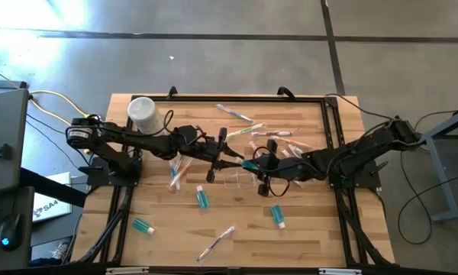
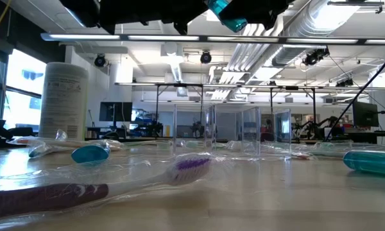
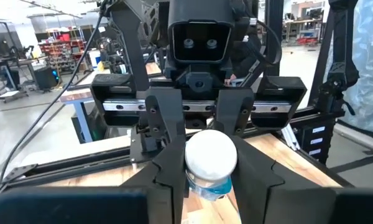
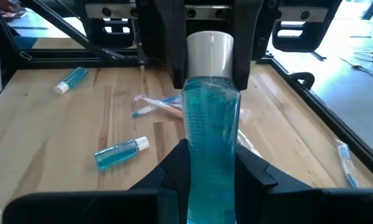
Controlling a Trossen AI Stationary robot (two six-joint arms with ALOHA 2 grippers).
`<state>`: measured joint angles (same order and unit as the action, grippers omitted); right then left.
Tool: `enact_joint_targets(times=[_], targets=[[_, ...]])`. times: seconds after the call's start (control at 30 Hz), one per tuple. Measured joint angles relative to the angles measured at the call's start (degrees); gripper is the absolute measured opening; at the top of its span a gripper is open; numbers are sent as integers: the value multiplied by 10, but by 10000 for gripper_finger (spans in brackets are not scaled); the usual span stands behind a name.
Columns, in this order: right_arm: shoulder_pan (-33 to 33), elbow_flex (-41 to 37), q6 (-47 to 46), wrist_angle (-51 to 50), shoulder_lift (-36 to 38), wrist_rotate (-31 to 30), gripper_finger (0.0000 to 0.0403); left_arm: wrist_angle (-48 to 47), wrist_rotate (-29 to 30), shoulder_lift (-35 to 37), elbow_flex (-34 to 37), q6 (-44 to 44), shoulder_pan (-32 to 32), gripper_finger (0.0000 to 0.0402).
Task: Pick & Place toothbrushing station
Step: Put the blue mouthwash into the transparent organizer
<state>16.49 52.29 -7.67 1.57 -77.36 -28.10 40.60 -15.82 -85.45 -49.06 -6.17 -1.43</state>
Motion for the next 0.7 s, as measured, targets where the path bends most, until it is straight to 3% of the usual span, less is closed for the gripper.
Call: enact_joint_targets(times=[0.1,0.33,0.43,0.57,0.7], targets=[[0,0,2,-1,0,7,91,-1,-1,0,0,0,0,89],[12,0,-9,-33,12,6,272,-19,-32,4,1,8,1,89],[22,0,-46,-62,25,1,331,-93,-33,10,-23,9,1,89],[36,0,-148,-157,55,-34,372,-237,-32,10,-85,10,5,89],[43,0,-246,-266,82,-30,377,-379,-7,1,-158,5,20,89]])
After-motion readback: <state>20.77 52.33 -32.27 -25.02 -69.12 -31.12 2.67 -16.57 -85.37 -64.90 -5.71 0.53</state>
